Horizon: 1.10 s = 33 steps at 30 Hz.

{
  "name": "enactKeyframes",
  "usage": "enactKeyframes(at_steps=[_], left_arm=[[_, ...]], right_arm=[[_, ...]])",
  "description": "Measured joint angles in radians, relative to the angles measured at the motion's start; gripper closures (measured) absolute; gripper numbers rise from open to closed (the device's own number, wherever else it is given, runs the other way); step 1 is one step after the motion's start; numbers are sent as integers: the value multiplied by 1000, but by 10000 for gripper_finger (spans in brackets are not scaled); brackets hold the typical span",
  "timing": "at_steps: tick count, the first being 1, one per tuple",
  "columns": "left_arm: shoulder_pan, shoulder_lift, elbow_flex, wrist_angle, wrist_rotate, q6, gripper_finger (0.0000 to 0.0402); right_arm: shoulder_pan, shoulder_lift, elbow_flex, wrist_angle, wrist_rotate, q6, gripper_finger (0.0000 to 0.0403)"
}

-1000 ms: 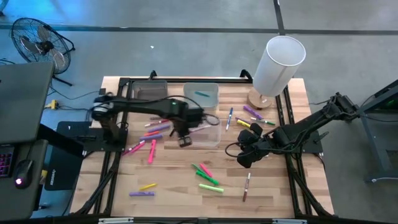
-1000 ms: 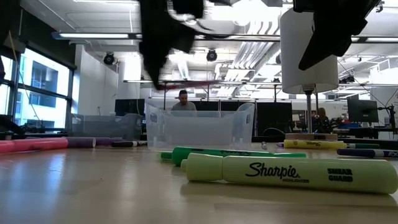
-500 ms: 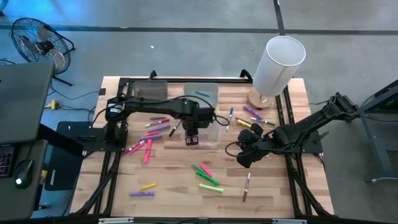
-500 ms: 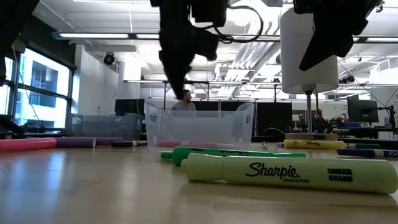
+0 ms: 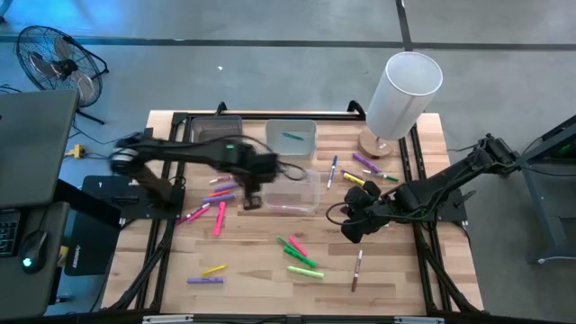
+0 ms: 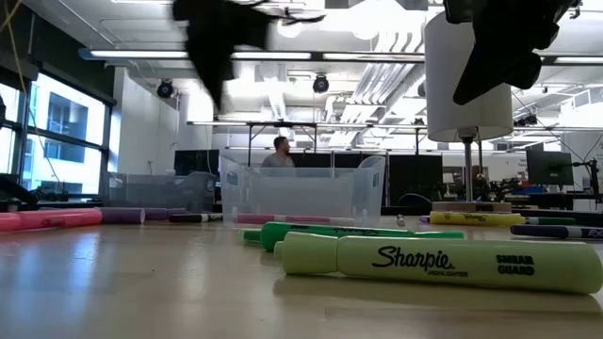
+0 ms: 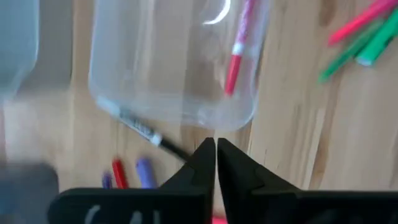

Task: Pick & Place Markers
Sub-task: Put the bottom blue marker into the white bin

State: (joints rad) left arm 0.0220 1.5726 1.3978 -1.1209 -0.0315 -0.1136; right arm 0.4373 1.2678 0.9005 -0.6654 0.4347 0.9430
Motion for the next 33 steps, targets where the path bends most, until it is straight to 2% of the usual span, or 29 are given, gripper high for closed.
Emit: enactKeyframes(at_steps=[3,5,7,10,12,14,17,19,21,29,33], left_arm=[[-20,-155,-170,181,14,-89,390],[-50,-272,-285,215,18,-142,397],[-90,-364,-370,350,8,-189,399],[-161,-495,-506,413,-53,-263,400],[-205,-561,-569,536,-100,-303,400],[-248,-619,-642,539,-141,-344,400],[-298,-668,-707,641,-161,-388,401],[-327,-682,-749,610,-167,-425,401],[-349,-680,-764,670,-167,-443,401],[-376,-646,-776,677,-165,-433,401],[-376,-630,-776,694,-161,-437,401]], right_arm=[[0,0,0,8,-3,-5,398],[0,0,0,13,-4,-6,399],[0,0,0,17,-4,-6,401],[0,0,0,27,-4,-8,401],[0,0,0,34,1,-8,400],[-1,0,0,43,12,-8,399],[-3,2,0,50,28,-9,401],[-7,2,0,51,24,-16,402],[-8,2,2,28,9,-17,402],[-38,4,3,-237,-192,127,402],[-38,8,1,-337,-242,130,399]])
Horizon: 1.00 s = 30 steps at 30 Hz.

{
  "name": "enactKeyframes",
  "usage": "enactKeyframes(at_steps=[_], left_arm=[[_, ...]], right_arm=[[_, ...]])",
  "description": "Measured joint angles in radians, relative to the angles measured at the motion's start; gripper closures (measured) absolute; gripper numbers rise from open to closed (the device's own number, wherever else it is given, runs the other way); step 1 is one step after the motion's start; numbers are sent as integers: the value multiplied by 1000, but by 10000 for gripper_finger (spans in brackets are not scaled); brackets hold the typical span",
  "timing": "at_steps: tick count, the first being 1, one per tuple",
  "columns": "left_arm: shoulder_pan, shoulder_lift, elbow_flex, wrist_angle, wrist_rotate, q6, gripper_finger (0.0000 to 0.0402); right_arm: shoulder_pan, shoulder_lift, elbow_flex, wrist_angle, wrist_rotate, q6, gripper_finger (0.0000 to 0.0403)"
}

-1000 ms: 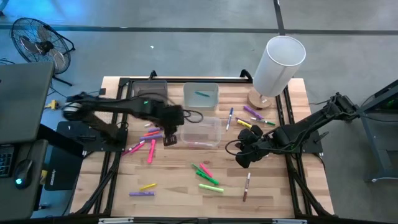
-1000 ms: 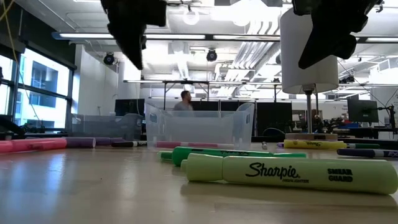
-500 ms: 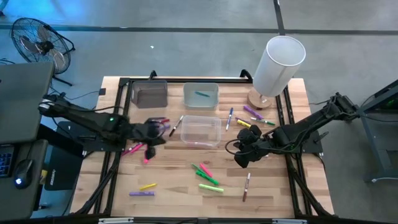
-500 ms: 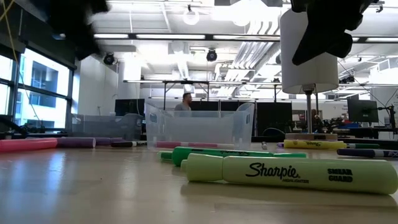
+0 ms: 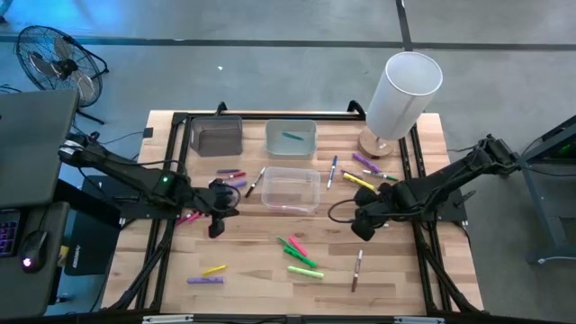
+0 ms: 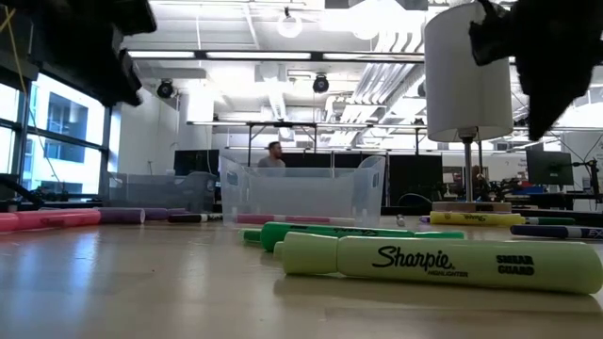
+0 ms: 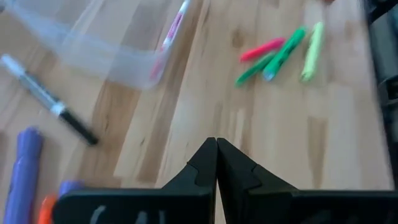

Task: Pick & Place Markers
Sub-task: Put the bottom blue marker into the white bin

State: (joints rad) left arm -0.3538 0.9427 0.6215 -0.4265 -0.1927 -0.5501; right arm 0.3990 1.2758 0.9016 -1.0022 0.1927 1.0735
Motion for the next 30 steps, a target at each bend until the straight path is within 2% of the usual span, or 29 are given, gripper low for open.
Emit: enactKeyframes(at_steps=[4,12,18,30], left_arm=[[0,18,-3,20,2,-4,401],[0,23,-1,37,20,-31,401],[0,24,-1,55,18,-31,401],[0,24,-1,96,15,-32,401]], right_arm=[[3,8,0,-42,-6,-71,376],[7,42,-40,13,-8,-297,313],[7,53,-199,171,-90,-331,307],[8,47,-397,350,-120,-362,310]])
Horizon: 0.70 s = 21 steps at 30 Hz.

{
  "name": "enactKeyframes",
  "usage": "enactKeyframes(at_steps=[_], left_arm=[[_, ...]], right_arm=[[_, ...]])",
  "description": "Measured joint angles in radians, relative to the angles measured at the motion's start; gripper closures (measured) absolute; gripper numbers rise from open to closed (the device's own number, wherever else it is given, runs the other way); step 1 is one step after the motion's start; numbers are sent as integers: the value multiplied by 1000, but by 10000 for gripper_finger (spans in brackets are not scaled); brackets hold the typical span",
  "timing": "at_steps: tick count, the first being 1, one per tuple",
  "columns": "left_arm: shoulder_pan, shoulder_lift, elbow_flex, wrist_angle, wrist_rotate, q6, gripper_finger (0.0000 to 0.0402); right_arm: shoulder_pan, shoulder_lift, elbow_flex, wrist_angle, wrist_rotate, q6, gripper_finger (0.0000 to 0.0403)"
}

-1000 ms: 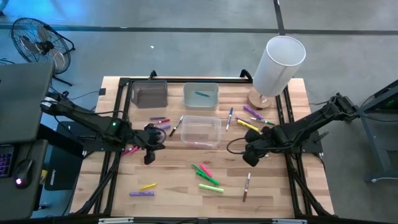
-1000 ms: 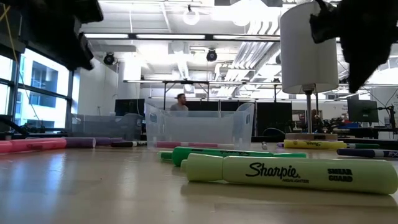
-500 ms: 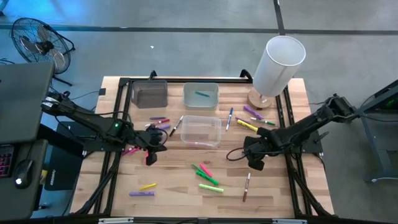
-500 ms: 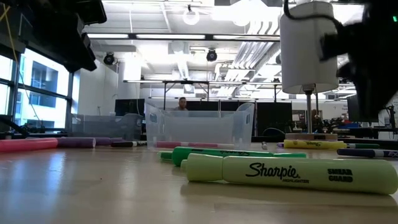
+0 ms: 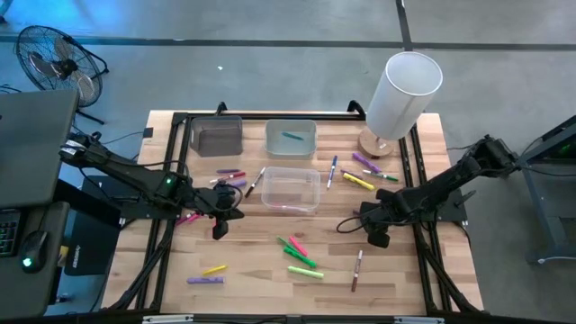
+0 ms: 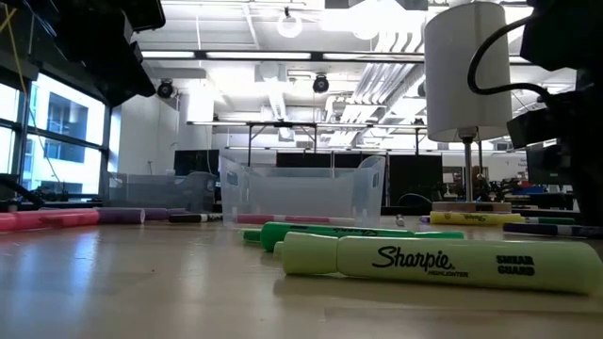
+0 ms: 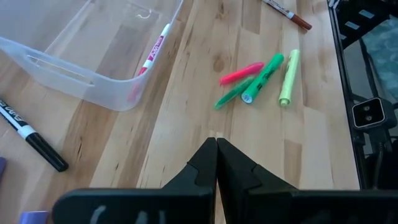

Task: Pick & Place Markers
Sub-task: Put the bottom blue marker into the white bin

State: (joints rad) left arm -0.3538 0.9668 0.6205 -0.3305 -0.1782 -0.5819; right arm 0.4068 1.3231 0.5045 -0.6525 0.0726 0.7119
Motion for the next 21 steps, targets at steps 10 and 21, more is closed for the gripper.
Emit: enactKeyframes(at_steps=[10,21], left_arm=[[0,0,0,-1,-34,0,402],[0,0,0,31,-29,-30,401]], right_arm=[[4,0,-4,7,32,-6,384],[1,-105,90,-110,116,-40,384]])
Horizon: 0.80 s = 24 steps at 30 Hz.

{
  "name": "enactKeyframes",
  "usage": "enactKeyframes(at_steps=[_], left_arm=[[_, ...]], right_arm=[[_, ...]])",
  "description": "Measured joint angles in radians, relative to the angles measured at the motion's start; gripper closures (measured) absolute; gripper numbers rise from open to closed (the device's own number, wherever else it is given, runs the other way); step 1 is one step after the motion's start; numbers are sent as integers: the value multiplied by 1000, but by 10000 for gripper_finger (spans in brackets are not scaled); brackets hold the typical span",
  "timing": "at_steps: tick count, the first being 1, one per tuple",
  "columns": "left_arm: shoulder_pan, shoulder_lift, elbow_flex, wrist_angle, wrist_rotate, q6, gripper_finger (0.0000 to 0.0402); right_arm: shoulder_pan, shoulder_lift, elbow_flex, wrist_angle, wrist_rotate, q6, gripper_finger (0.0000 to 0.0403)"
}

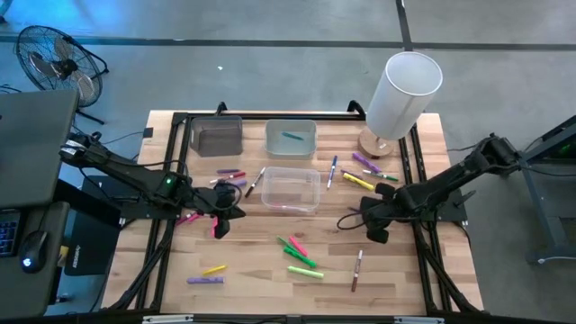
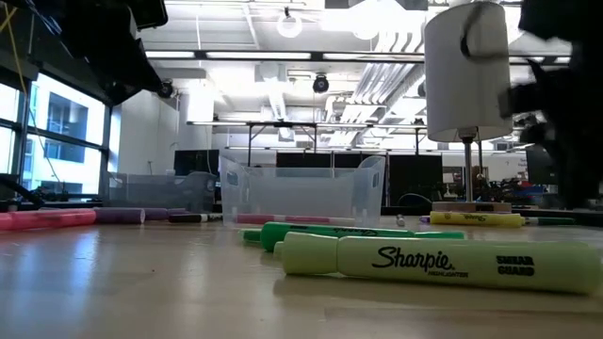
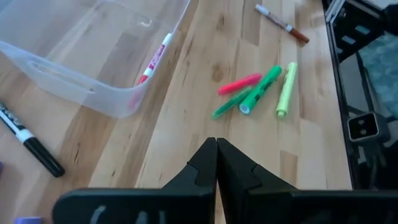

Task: Pick & Place Markers
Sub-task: Put the bottom blue marker into the white bin

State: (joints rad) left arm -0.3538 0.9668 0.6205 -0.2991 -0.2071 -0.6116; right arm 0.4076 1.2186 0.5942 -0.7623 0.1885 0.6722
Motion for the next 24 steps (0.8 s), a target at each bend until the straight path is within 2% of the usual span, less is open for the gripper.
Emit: enactKeyframes(at_steps=[8,14,19,24], left_arm=[[0,0,0,13,-64,-2,380],[0,0,0,12,-95,-109,345],[0,0,0,12,-92,-144,292],[0,0,0,13,-86,-121,248]], right_arm=[[-31,-32,236,-95,123,-161,384],[-122,-19,408,-34,215,-384,385],[-222,58,503,122,155,-583,385],[-287,225,612,224,61,-737,385]])
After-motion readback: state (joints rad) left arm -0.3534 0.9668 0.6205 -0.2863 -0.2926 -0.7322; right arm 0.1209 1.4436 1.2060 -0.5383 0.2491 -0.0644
